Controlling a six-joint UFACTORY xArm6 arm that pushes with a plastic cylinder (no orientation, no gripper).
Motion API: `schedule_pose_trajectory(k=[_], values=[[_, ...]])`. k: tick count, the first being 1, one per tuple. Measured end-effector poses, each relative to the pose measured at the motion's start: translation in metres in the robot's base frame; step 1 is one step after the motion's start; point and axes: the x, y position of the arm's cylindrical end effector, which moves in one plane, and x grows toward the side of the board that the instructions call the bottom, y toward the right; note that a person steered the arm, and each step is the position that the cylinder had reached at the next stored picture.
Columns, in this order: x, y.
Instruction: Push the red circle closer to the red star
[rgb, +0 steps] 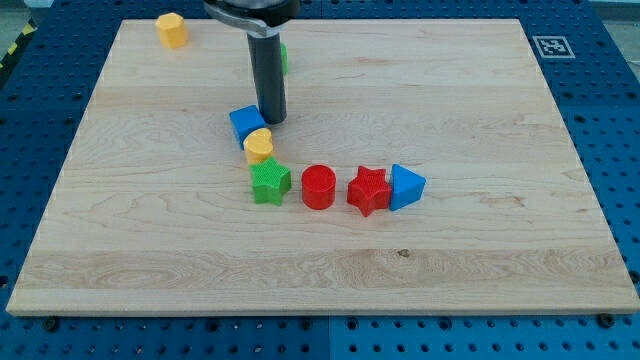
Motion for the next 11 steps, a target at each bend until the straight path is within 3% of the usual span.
schedule_pose_trajectory(k=[1, 2, 3, 5, 6, 8, 11], values=[[-0.016, -0.004], [-0.015, -0.046], [0.009, -0.076], [0.168, -0.069], [0.170, -0.069], [0.171, 0.019], [0.133, 0.050]])
